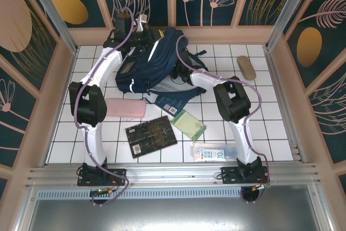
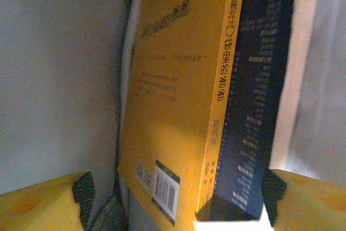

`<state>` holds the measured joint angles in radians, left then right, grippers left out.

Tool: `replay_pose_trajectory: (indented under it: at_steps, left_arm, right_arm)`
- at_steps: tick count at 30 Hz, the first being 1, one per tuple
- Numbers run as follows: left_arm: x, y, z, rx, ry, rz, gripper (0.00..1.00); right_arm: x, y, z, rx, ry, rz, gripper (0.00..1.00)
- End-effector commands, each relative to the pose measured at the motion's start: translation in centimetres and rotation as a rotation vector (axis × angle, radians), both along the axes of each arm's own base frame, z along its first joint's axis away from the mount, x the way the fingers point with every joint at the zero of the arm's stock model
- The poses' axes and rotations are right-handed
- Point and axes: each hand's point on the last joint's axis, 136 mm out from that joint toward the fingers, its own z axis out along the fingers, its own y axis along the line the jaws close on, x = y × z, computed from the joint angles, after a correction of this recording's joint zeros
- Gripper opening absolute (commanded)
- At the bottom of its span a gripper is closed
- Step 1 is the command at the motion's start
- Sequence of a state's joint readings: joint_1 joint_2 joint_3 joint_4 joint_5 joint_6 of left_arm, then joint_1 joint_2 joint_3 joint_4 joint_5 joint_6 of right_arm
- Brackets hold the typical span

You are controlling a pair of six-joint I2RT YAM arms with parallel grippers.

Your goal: Pack the student bag

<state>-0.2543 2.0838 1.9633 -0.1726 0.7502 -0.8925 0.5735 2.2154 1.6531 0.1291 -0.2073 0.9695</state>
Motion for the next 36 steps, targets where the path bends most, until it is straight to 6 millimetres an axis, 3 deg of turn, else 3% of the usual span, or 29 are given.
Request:
replay_pose_trajectory:
  at_steps: [1,6,9,10,13,16,19,22,24,26,31,36]
  left_arm:
    - [-0.7,0.0,6.5,-0.039,-0.194,-0.015,0.0]
    - [-0.3,-0.1,4.2,-0.002,-0.164,-0.011,0.0]
    - [0.1,-0.6,1.4,0.038,-0.119,-0.016,0.01]
    - [0.1,-1.1,0.4,0.053,-0.109,-0.028,0.06]
    - [-0.8,-2.8,-1.3,0.087,-0.084,-0.066,0.32]
    - [-2.3,-4.0,-0.5,0.082,-0.103,-0.096,0.53]
    - [-3.1,-2.0,0.8,0.177,-0.149,-0.012,0.59]
    - [-5.4,0.7,2.0,0.284,-0.199,0.069,0.62]
    - [-7.9,2.6,2.5,0.31,-0.223,0.123,0.64]
    - [-10.8,4.6,1.3,0.343,-0.207,0.174,0.65]
    - [-19.2,8.9,-4.9,0.369,-0.084,0.252,0.72]
    - [-26.0,13.8,-12.5,0.384,0.149,0.439,0.82]
  right_arm:
    - [-1.1,-2.7,5.6,-0.011,-0.128,-0.024,0.81]
    - [-5.0,-6.2,6.9,-0.021,-0.167,-0.055,0.76]
    - [-7.3,-9.7,5.9,-0.132,-0.138,-0.127,0.75]
    - [-8.2,-10.9,5.3,-0.164,-0.119,-0.154,0.75]
    - [-10.6,-14.3,3.8,-0.237,-0.081,-0.235,0.75]
    - [-12.6,-16.9,3.3,-0.29,-0.077,-0.285,0.76]
    - [-14.2,-18.2,3.7,-0.346,-0.101,-0.285,0.76]
    - [-15.9,-19.0,3.7,-0.403,-0.107,-0.278,0.76]
    - [-16.9,-17.7,4.1,-0.406,-0.14,-0.207,0.76]
    - [-18.1,-15.0,4.4,-0.401,-0.183,-0.055,0.75]
    - [-23.1,-7.7,3.3,-0.341,-0.169,0.361,0.74]
    - [-27.9,-3.5,0.6,-0.311,-0.025,0.624,0.74]
